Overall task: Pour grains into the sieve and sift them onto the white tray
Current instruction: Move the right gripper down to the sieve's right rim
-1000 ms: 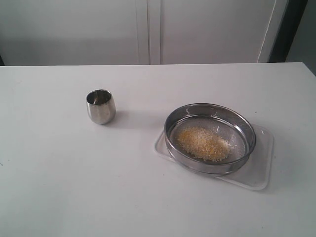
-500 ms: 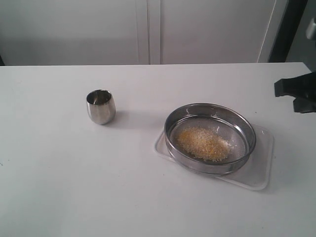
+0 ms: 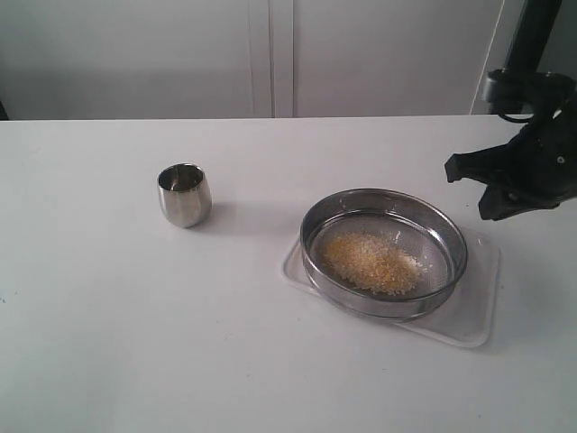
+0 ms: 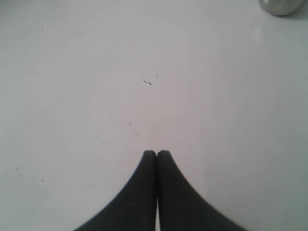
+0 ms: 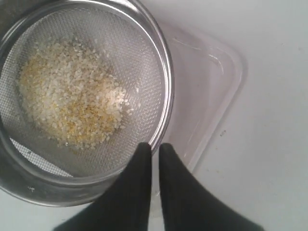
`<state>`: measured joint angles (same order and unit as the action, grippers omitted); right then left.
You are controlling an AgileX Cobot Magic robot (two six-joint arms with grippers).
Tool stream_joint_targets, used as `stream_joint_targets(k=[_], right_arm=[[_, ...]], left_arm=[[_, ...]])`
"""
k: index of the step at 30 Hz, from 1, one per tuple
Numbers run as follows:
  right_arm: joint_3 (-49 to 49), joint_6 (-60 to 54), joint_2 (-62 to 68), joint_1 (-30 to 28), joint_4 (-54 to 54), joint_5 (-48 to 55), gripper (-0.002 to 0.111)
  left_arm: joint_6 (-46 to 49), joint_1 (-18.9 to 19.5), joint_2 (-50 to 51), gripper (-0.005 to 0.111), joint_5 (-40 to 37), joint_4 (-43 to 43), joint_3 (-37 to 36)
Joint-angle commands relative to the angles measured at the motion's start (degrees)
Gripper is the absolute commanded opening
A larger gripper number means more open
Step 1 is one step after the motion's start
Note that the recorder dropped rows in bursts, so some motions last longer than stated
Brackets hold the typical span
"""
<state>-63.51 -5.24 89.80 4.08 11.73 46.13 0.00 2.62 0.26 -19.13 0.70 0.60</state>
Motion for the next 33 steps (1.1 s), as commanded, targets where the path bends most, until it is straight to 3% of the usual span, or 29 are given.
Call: stream_joint_targets(k=[1, 2, 4, 21, 27, 33], right_arm=[[-1.9, -0.6, 3.8, -0.1, 2.2, 0.1, 0.029], [-1.9, -0.6, 5.1, -0.1, 3.1, -0.2, 0.041], [-1.9, -0.6, 6.5, -0.1, 4.2, -0.5, 0.052], [-1.9, -0.6, 15.2, -0.1, 4.2, -7.6, 0.052], [-1.9, -0.6, 16.8, -0.1, 4.2, -10.4, 0.045], [-1.9, -0.6, 18.4, -0.1, 4.2, -11.5, 0.045]], left_arm=[[0.0, 0.2, -0.3, 0.000, -0.2, -0.7, -0.6], [0.0, 0.2, -0.3, 0.000, -0.2, -0.7, -0.6], [0.0, 0.2, -0.3, 0.000, -0.2, -0.7, -0.6], [0.0, 0.2, -0.3, 0.000, -0.2, -0.7, -0.6], [0.0, 0.2, -0.3, 0.000, -0.2, -0.7, -0.6], [0.0, 0.2, -0.3, 0.000, -0.2, -0.7, -0.6]])
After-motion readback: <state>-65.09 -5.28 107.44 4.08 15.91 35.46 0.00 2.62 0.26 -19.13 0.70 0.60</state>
